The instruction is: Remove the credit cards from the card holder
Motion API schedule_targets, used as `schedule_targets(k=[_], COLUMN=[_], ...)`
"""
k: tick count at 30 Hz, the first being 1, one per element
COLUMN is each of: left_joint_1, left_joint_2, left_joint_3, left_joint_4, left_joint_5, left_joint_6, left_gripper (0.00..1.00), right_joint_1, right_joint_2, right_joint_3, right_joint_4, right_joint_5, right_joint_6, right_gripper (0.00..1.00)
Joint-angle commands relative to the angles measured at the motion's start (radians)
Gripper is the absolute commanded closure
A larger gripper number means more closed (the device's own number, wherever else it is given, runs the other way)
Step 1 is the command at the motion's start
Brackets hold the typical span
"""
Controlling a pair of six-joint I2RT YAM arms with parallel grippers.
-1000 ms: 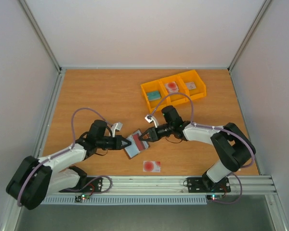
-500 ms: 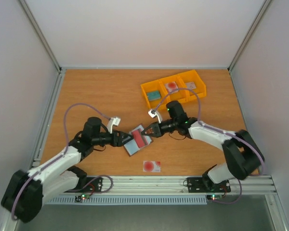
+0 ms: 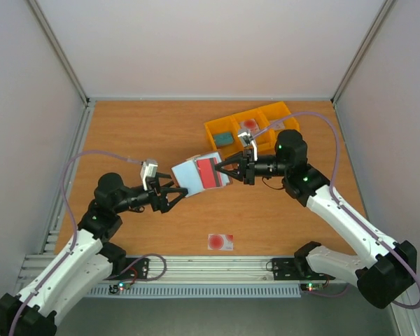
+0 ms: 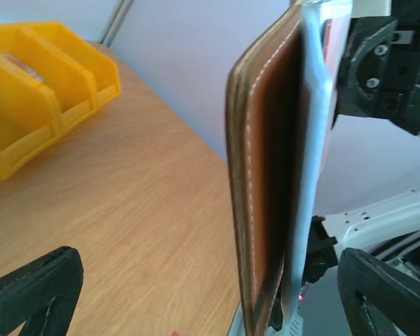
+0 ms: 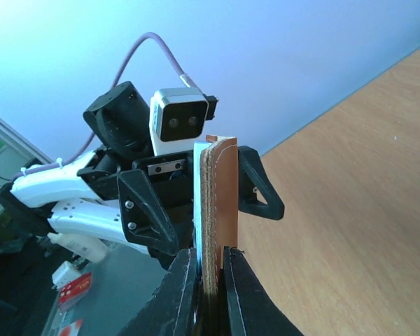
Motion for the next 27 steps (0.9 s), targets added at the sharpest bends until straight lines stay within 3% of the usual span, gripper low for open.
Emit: schedule_targets(k=[1,3,6,8,11,15,18,21,24,25,27], left_joint_1=[0.002,-0.004,-0.014,-0.027,-0.032,-0.032,-0.032,-0.03,-0.025,-0.022,-0.007], left_joint_2=[0.028,0.044,0.051,0.054,0.039,0.03,0.029,0.025,0.02,0.023,0.026], left_joint_3=[-0.019,-0.012,0.0,0.005,0.01,0.03,0.039,0.059,0.09,0.096,0.103], left_joint_4=[0.236,0.268,0.3,0.317,0.276,0.232,0.218,0.11,-0.182,-0.277,-0.317], left_joint_5=[0.097,0.112,0.138,0.171,0.168,0.167,0.169,0.074,-0.279,-0.454,-0.569], left_joint_6=[-0.099,-0.114,-0.114,-0.115,-0.105,-0.082,-0.056,-0.04,0.005,0.014,0.079], left_gripper=[0.0,0.03,0.25,0.51,0.98,1.0,1.0,0.96,0.49,0.4,0.32], right_joint_1=[0.012,0.016,0.016,0.017,0.017,0.017,0.017,0.016,0.015,0.016,0.017], right_joint_2=[-0.014,-0.016,0.003,0.013,0.032,0.045,0.043,0.034,-0.001,-0.009,-0.008], right_joint_3=[0.015,0.006,0.001,-0.009,-0.012,-0.005,0.01,-0.003,-0.019,-0.018,-0.001], right_joint_4=[0.08,0.101,0.114,0.133,0.153,0.077,-0.084,-0.106,-0.09,-0.11,-0.185], right_joint_5=[-0.055,-0.081,-0.132,-0.157,-0.2,-0.2,-0.116,-0.07,0.017,0.108,0.266], right_joint_6=[0.054,0.065,0.068,0.1,0.117,0.069,-0.025,-0.027,0.017,0.035,0.062], right_gripper=[0.99,0.99,0.99,0.99,0.97,0.91,0.98,0.99,0.99,0.99,0.99])
